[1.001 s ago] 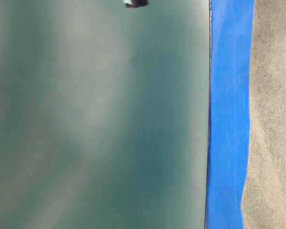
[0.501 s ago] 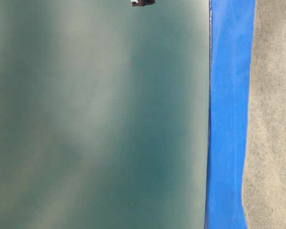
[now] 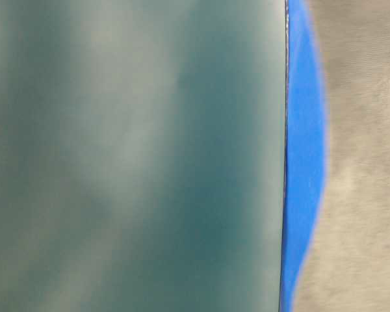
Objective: Fold a large towel.
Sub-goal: 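Move both grippers to the far corners of the towel and grasp, then lift the towel and rotate it, left gripper swinging toward the near side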
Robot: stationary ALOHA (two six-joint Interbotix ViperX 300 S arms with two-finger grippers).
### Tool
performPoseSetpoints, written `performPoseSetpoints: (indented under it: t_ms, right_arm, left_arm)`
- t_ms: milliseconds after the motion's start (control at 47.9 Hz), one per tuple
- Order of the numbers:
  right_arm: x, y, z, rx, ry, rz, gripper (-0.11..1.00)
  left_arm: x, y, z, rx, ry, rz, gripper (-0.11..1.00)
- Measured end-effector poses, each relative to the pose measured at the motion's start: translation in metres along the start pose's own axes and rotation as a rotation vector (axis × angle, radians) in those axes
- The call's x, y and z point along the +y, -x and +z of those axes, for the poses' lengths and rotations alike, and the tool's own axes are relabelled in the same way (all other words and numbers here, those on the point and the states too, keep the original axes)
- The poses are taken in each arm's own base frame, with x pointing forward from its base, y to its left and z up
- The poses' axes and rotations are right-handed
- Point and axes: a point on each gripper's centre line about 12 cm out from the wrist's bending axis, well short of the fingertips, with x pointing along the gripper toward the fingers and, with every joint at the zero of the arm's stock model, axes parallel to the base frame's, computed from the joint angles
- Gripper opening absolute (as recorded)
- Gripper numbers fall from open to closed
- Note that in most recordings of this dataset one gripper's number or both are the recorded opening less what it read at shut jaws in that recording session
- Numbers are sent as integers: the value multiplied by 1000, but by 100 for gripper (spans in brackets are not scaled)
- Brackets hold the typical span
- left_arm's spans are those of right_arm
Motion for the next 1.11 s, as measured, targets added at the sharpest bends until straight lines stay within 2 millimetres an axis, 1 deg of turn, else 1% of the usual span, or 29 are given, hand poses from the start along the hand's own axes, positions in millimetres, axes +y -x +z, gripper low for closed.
performPoseSetpoints:
  t_ms: [146, 292, 396, 459, 584, 647, 730, 814, 876, 1001, 1106]
  right_arm:
    - [8, 39, 10, -82, 10, 39, 2]
    - [20, 80, 23, -170, 22, 116, 2]
    - [29, 102, 30, -213, 32, 173, 2]
    - [35, 112, 34, -235, 41, 206, 2]
    - [41, 120, 40, -251, 47, 227, 2]
    - [41, 119, 43, -254, 52, 211, 2]
    - [35, 115, 48, -257, 48, 158, 2]
    - [22, 112, 54, -258, 23, 81, 2]
    - [9, 110, 61, -267, -12, 21, 2]
    - [-22, 110, 77, -307, -84, -98, 2]
    - [-44, 111, 92, -364, -126, -172, 2]
  left_arm:
    - [-1, 39, 5, -45, -4, 4, 2]
    - [-11, 88, 15, -160, -39, -4, 2]
    - [-19, 116, 16, -224, -59, -17, 2]
    - [-22, 126, 15, -247, -59, -27, 2]
    - [-27, 135, 14, -272, -58, -42, 2]
    - [-29, 135, 14, -277, -64, -51, 2]
    - [-35, 134, 18, -297, -69, -67, 2]
    - [-43, 132, 24, -326, -77, -96, 2]
    - [-53, 131, 32, -359, -97, -128, 2]
    - [-77, 129, 48, -428, -149, -195, 2]
    - [-105, 128, 65, -508, -213, -262, 2]
